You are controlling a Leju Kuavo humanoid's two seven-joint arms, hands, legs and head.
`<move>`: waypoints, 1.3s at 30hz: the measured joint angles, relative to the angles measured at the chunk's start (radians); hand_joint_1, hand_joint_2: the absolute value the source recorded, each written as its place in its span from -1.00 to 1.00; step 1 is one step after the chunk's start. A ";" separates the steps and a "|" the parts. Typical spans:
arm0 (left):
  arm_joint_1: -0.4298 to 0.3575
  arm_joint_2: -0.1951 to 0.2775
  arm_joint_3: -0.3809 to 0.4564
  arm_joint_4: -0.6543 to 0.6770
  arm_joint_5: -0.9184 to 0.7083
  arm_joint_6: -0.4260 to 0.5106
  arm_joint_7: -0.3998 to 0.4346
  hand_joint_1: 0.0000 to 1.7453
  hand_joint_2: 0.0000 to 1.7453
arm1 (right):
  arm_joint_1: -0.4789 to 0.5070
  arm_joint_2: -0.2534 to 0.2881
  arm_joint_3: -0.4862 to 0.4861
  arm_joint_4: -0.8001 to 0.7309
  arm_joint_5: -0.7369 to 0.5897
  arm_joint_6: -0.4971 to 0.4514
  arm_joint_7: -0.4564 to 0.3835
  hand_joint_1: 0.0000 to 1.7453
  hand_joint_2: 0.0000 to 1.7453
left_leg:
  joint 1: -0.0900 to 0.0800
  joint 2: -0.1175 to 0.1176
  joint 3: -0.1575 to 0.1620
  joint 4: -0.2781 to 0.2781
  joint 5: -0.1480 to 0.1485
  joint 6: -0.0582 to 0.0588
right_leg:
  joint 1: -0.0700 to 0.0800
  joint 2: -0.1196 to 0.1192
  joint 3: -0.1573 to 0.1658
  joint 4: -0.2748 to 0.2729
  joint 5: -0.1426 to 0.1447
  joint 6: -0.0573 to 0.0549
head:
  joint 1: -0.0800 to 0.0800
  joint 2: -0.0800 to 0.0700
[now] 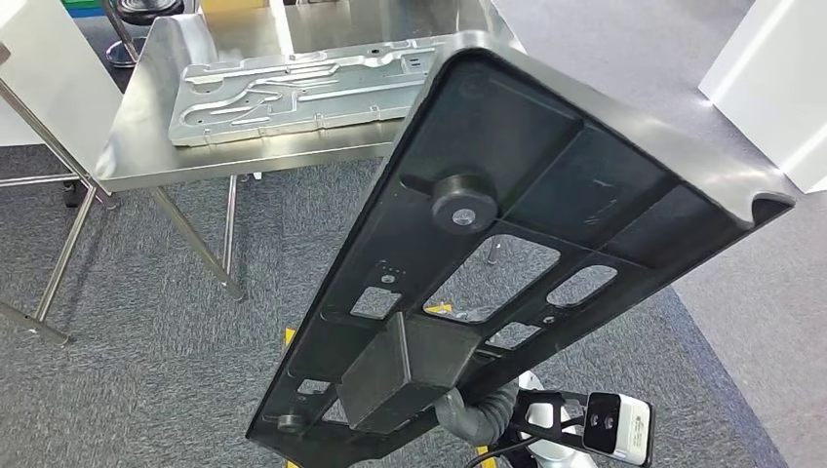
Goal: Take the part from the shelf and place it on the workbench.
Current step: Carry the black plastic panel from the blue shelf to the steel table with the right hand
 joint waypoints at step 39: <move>0.005 -0.008 0.007 0.000 0.008 0.003 0.001 -1.00 -1.00 | 0.009 0.005 0.016 0.044 0.015 -0.020 0.000 1.00 1.00 | 0.010 -0.004 -0.110 0.208 -0.088 -0.039 | -0.002 -0.001 0.035 -0.018 -0.030 -0.042 | 0.000 0.000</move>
